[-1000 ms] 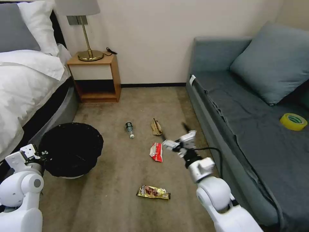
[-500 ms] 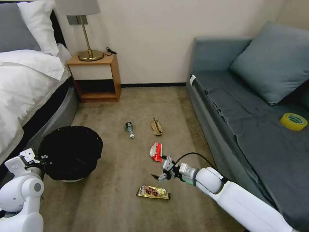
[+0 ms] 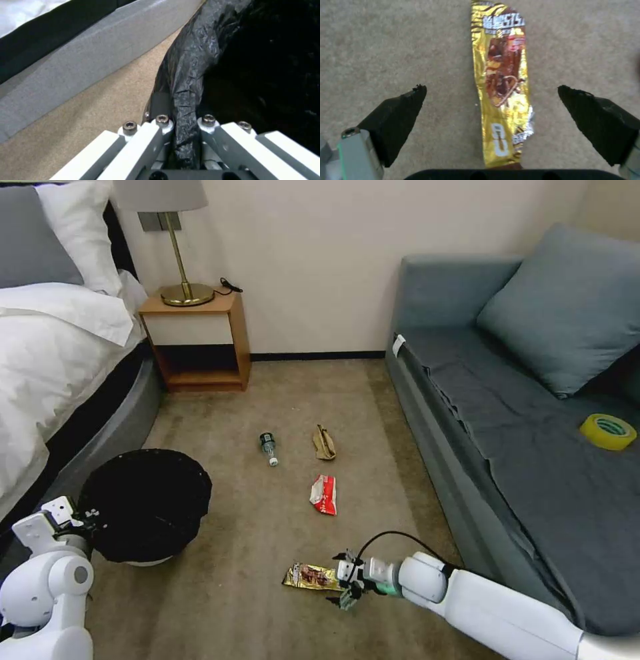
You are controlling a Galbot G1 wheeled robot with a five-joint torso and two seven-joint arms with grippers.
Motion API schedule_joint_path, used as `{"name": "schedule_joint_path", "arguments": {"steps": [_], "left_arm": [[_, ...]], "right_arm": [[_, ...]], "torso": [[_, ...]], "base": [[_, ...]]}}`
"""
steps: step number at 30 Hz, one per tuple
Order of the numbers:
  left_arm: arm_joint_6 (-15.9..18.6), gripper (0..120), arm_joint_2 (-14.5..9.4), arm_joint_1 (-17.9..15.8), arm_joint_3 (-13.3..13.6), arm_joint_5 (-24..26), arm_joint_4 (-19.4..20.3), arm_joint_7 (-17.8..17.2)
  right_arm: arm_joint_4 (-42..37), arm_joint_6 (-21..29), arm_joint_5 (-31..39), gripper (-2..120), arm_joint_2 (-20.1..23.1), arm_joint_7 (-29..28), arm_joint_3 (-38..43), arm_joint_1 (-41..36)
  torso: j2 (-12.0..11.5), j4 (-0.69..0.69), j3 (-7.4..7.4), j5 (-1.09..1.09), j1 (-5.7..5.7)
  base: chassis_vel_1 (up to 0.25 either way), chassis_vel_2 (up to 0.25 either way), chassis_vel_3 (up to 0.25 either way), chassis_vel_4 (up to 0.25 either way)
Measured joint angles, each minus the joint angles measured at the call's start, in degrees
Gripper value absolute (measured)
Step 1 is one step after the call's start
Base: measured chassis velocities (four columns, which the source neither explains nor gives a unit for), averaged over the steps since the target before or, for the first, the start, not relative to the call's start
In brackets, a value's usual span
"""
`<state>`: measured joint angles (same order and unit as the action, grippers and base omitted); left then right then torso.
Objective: Pick up the trash bin, then pick up the garbage on the floor and place it into the trash bin.
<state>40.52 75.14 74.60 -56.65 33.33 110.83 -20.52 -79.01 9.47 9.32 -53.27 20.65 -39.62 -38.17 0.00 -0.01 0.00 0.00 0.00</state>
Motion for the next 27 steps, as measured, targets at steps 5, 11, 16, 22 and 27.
{"name": "schedule_joint_path", "arguments": {"steps": [5,11,16,22,27], "left_arm": [[-0.2,2,0.2,0.5,-0.1,0.0,0.1,0.1],[-0.3,2,0.2,0.6,-0.1,0.0,0.3,0.2],[-0.4,2,0.3,0.4,0.2,0.0,0.3,0.2],[-0.4,2,0.2,0.0,0.4,0.0,0.3,0.2],[-0.5,2,0.2,-0.1,0.5,0.0,0.4,0.2]], "right_arm": [[3.0,-1.4,-0.9,100,-1.7,-0.6,-0.2,-0.1],[6.3,-3.4,-1.8,100,-2.9,-1.0,-0.2,0.2],[8.1,-4.5,-2.3,100,-3.6,-1.4,-0.1,0.3],[10.4,-5.9,-2.8,100,-4.4,-1.9,0.0,0.4],[11.4,-6.4,-3.2,100,-4.8,-2.1,0.2,0.2]], "torso": [[0.0,0.01,0.00,0.00,0.00],[0.0,0.01,0.00,0.00,0.00],[0.0,0.01,0.00,0.00,0.00],[0.0,0.00,0.00,0.00,0.00],[0.0,0.01,0.00,0.00,0.00]], "base": [[0.000,0.000,0.000,0.000],[0.000,0.000,0.000,0.000],[0.000,0.000,0.000,0.000],[0.000,0.000,0.000,0.000],[0.000,0.000,0.000,0.000]]}}
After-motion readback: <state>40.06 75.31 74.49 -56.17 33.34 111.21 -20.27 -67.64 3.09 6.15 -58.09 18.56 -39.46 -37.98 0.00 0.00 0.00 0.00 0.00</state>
